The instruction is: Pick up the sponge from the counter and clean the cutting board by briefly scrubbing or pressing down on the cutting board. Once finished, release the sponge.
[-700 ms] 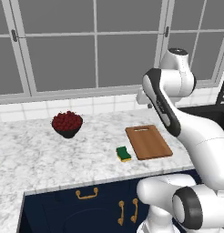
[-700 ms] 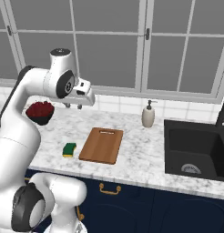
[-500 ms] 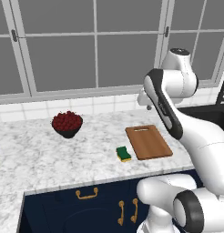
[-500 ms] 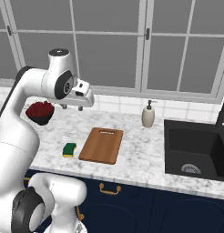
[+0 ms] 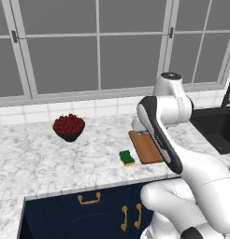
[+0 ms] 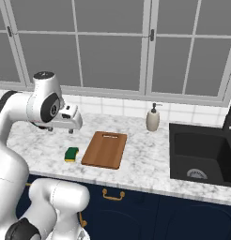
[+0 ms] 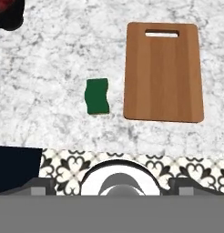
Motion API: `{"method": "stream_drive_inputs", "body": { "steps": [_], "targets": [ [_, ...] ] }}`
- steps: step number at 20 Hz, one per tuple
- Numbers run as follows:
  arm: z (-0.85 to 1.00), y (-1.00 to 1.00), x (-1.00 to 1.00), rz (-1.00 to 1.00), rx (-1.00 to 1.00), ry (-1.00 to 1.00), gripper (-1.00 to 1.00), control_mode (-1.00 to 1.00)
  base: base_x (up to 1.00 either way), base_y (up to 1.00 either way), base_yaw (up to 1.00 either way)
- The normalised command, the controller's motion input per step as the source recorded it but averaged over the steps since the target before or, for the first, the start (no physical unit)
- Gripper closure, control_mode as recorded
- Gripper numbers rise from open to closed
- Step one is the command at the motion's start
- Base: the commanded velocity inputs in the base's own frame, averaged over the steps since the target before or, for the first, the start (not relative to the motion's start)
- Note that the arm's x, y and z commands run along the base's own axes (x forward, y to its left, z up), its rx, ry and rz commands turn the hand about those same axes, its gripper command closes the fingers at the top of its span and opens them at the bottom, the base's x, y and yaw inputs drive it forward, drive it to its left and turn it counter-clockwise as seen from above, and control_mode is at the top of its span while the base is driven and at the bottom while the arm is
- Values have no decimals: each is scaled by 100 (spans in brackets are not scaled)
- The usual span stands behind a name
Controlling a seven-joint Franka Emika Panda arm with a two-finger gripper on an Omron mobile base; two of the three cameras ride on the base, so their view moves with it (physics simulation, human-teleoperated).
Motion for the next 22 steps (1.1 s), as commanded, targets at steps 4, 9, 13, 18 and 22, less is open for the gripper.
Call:
{"method": "stream_drive_inputs", "body": {
  "steps": [4, 9, 13, 18, 22],
  "targets": [
    [-46, 19, 3, 2, -5, 4, -100, -100, 0, 0, 0],
    [-33, 0, 4, 8, 0, 2, -100, -100, 0, 0, 0],
    [-34, 1, 21, 9, 0, 7, -100, -100, 0, 0, 0],
    [-38, 5, 59, 6, 0, 8, -100, -100, 0, 0, 0],
    [-44, 27, 57, 0, 0, 7, -100, -100, 0, 0, 0]
  ]
}}
